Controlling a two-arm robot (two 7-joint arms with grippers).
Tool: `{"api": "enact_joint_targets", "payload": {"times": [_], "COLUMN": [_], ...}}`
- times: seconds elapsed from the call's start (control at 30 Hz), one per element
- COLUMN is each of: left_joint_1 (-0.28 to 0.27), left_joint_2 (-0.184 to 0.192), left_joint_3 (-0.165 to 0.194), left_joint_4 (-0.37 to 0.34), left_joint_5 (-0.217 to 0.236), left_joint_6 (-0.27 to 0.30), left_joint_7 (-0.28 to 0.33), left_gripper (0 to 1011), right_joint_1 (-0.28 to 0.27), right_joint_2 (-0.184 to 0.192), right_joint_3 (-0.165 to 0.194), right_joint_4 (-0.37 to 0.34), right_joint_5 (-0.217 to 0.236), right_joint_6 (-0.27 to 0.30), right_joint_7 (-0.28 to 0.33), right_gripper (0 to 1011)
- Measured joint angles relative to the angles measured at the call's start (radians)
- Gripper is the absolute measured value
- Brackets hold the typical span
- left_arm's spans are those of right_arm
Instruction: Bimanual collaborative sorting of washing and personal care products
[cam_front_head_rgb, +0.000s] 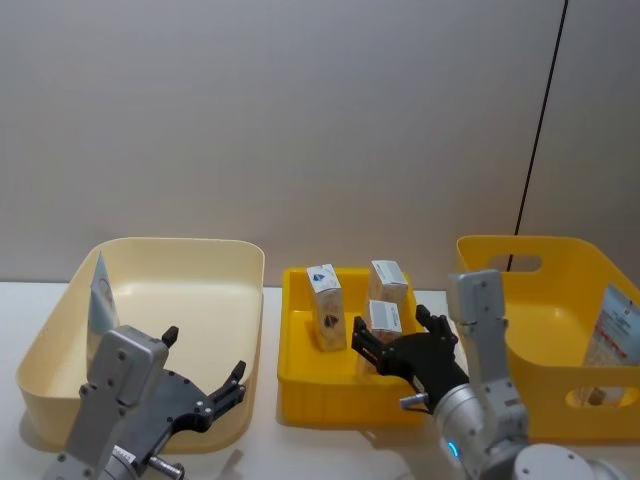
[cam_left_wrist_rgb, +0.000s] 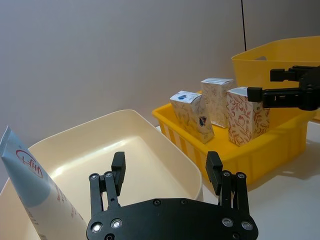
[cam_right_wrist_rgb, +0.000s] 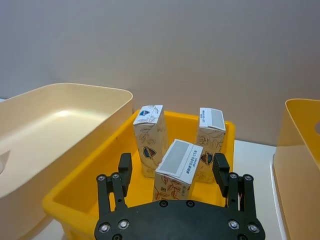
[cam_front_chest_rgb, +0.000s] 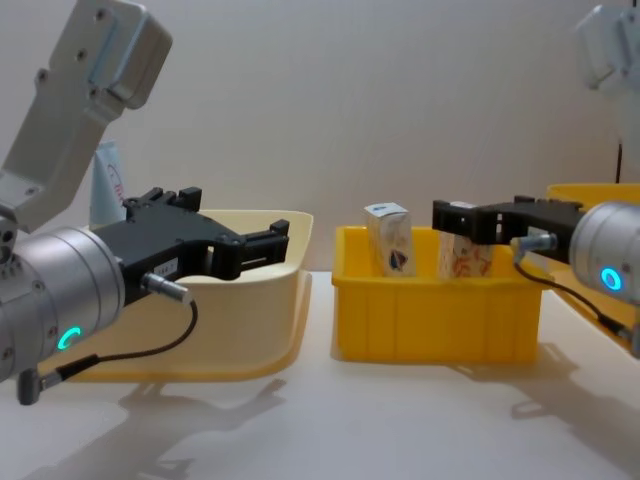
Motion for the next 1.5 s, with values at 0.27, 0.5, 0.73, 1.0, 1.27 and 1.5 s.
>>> {"api": "enact_joint_targets", "payload": {"times": [0.27,0.5,0.73,1.0,1.27,1.5], "left_joint_1": [0.0,0.0,0.0,0.0,0.0,0.0], "left_joint_2": [0.0,0.0,0.0,0.0,0.0,0.0], "left_joint_3": [0.0,0.0,0.0,0.0,0.0,0.0], "left_joint_4": [0.0,0.0,0.0,0.0,0.0,0.0], "left_joint_5": [0.0,0.0,0.0,0.0,0.0,0.0], "left_joint_6": [0.0,0.0,0.0,0.0,0.0,0.0], "left_joint_7": [0.0,0.0,0.0,0.0,0.0,0.0], "left_gripper": [1003,1003,1003,1003,1003,1003], "right_joint_1": [0.027,0.046,0.064,0.075,0.08,0.082], "right_joint_2": [-0.038,-0.062,-0.083,-0.096,-0.101,-0.104], "right_joint_3": [-0.002,-0.004,-0.007,-0.008,-0.009,-0.009], "right_joint_4": [0.051,0.085,0.118,0.137,0.146,0.151], "right_joint_5": [-0.02,-0.033,-0.045,-0.052,-0.056,-0.057], "right_joint_6": [0.022,0.028,0.03,0.031,0.032,0.032], "right_joint_7": [-0.041,-0.061,-0.075,-0.084,-0.088,-0.09], "right_gripper": [1001,1001,1001,1001,887,688]}}
